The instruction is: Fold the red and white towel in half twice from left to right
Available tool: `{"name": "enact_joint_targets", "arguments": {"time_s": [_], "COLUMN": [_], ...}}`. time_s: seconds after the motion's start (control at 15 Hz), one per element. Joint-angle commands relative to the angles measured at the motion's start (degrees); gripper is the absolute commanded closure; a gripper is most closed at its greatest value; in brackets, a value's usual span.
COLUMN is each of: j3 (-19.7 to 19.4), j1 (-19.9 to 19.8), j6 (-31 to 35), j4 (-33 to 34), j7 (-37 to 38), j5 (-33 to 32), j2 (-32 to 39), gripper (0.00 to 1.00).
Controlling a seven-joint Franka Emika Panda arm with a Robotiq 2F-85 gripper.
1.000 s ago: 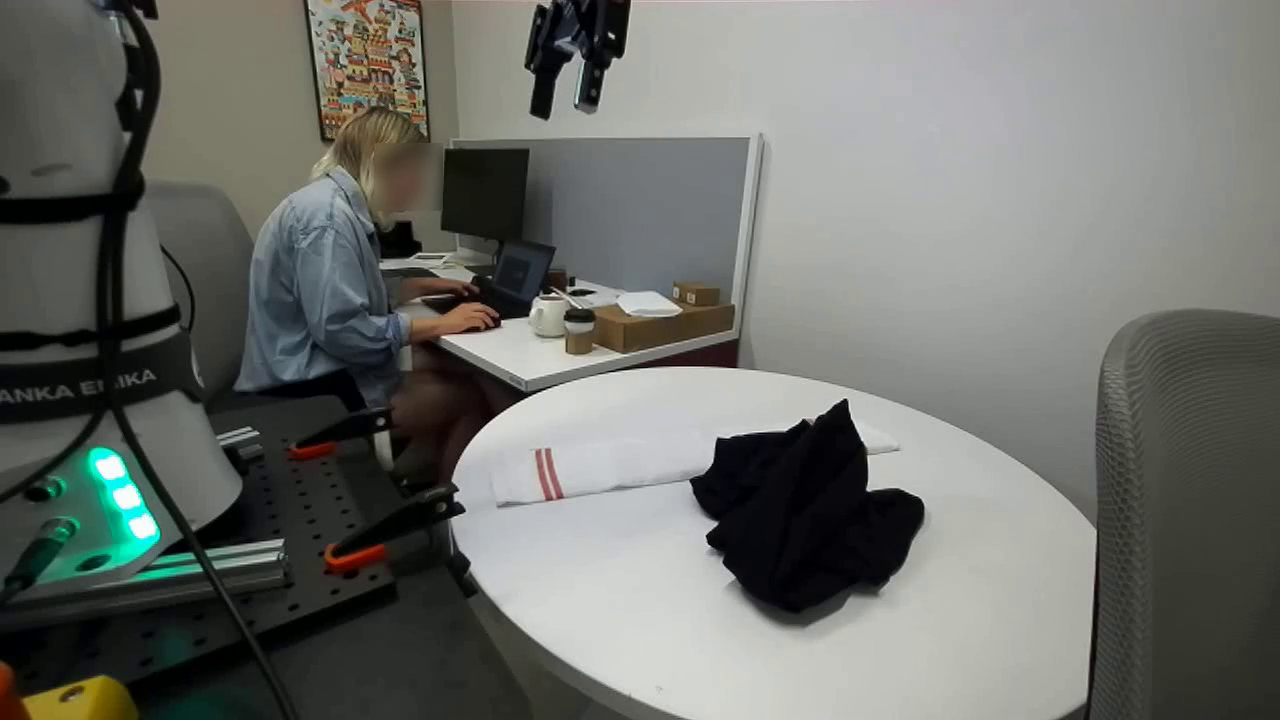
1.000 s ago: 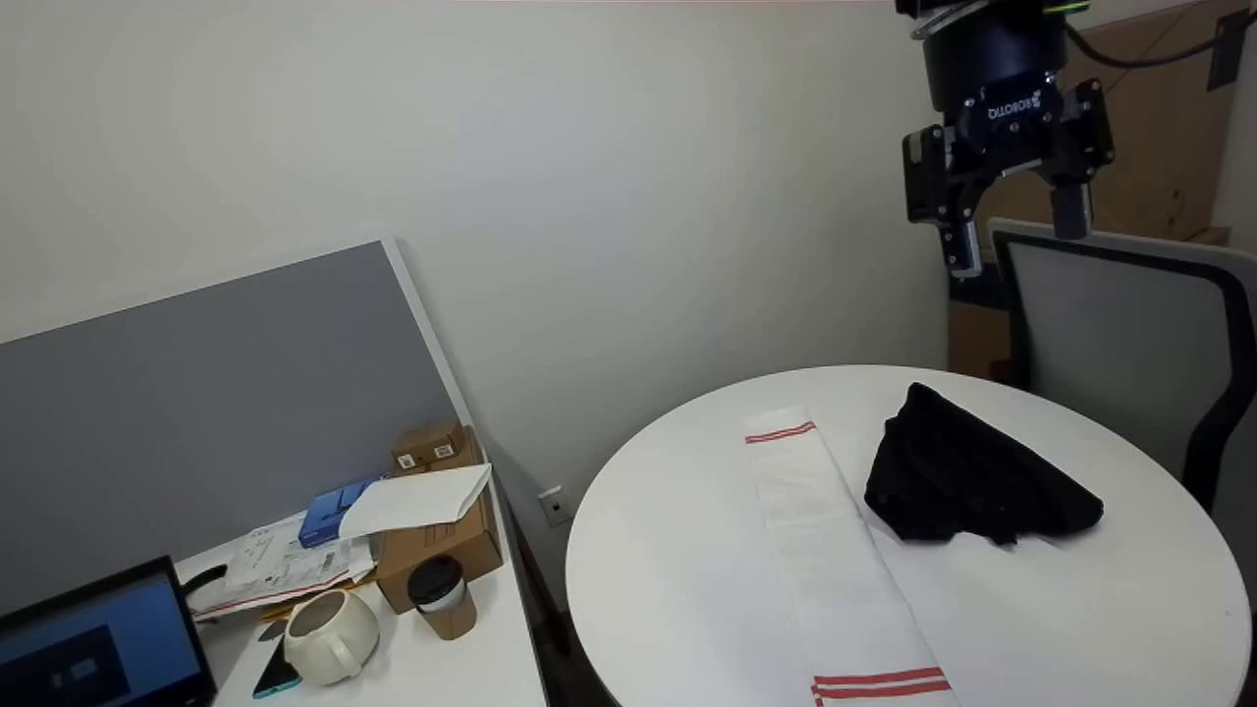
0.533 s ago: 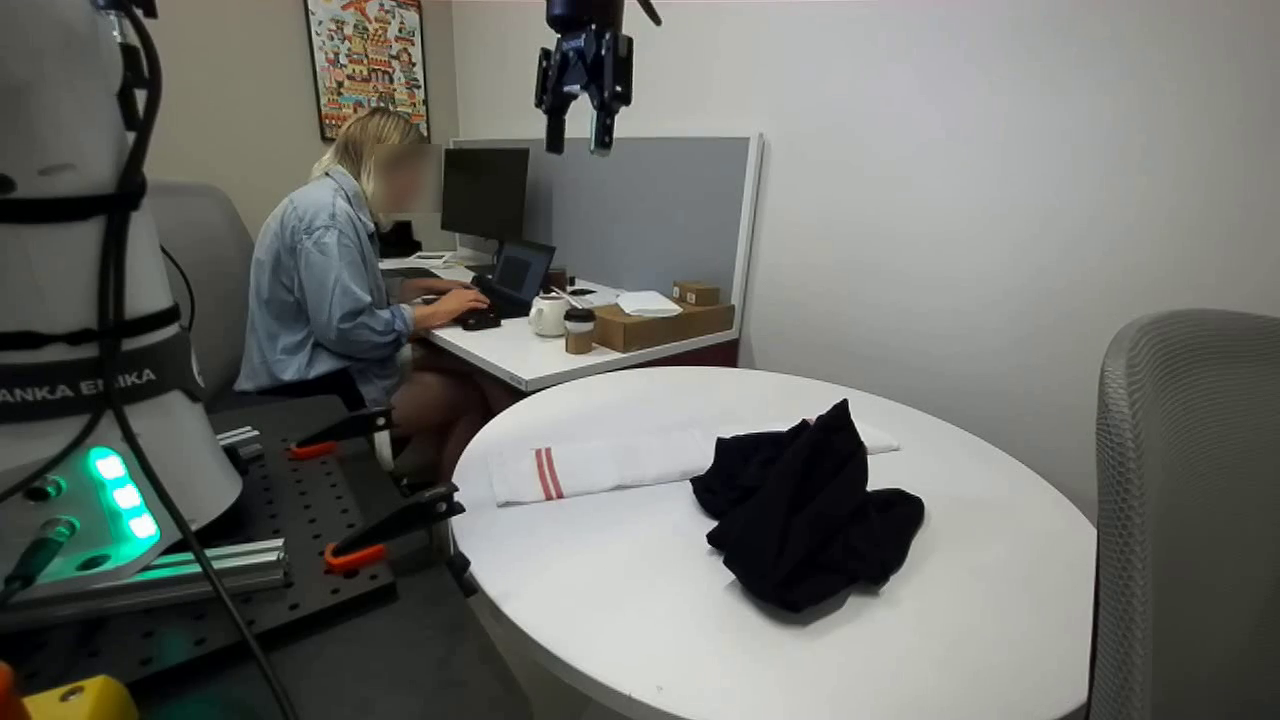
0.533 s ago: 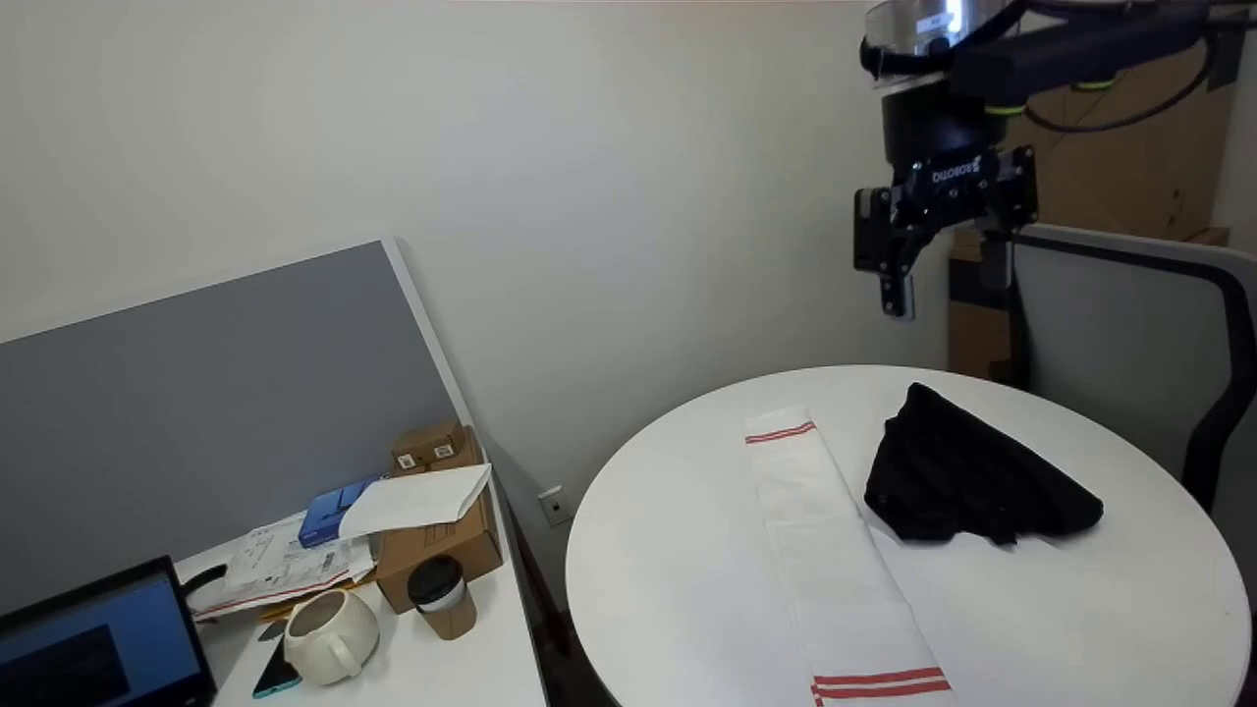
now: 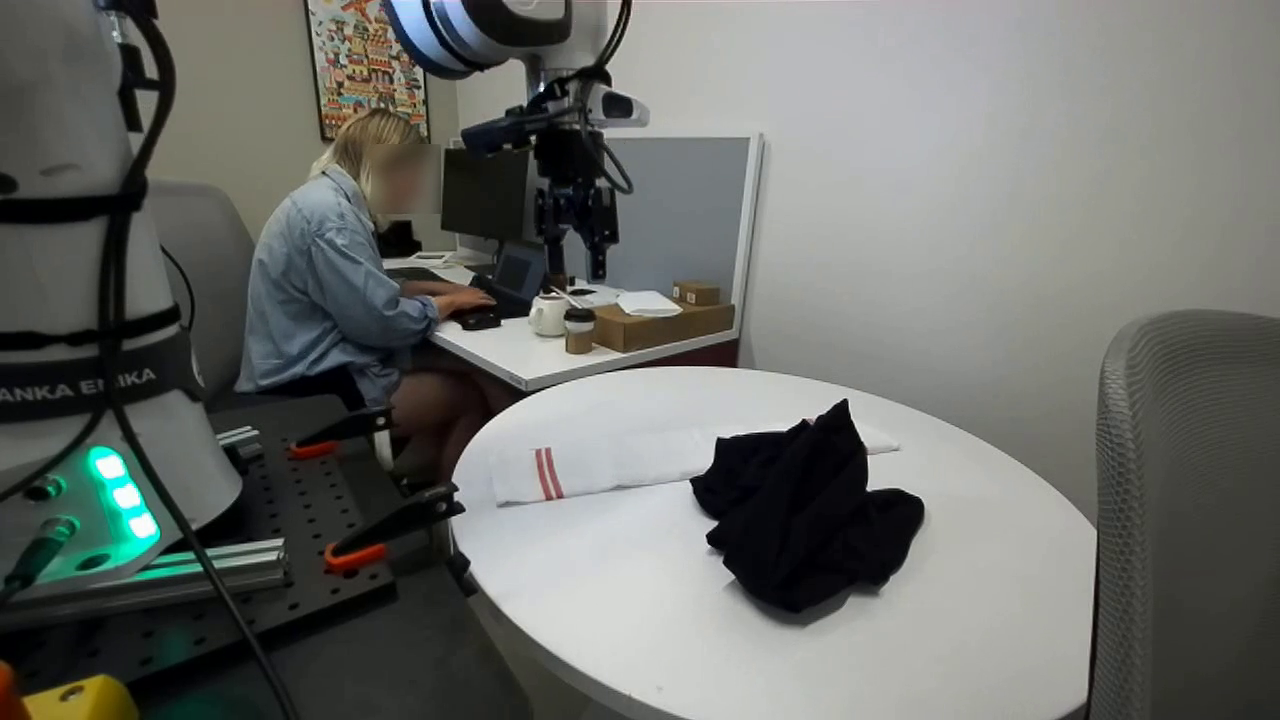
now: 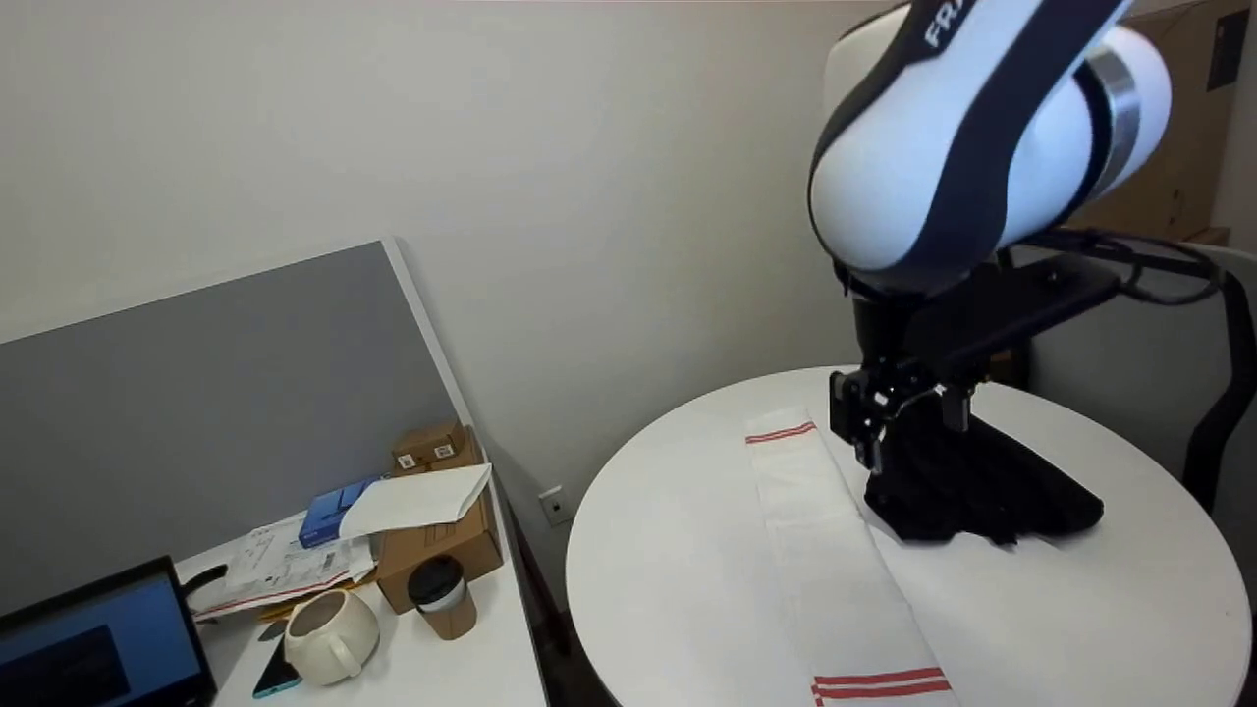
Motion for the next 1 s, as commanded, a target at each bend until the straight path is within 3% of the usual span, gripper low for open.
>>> {"name": "enact_joint_targets", "arguments": {"time_s": [0.0, 0.47, 0.93], "j3": [1.2, -1.1, -3.0], "j1": [-0.5, 1.8, 4.4], "j6": [4.9, 6.2, 9.6], "j4": [0.3, 2.7, 4.6], "j7": [3.5, 6.6, -0.7], "j5": [-6.5, -23.4, -26.2], "j2": [8.3, 20.2, 28.5], "gripper": [0.00, 0.00, 0.00]}}
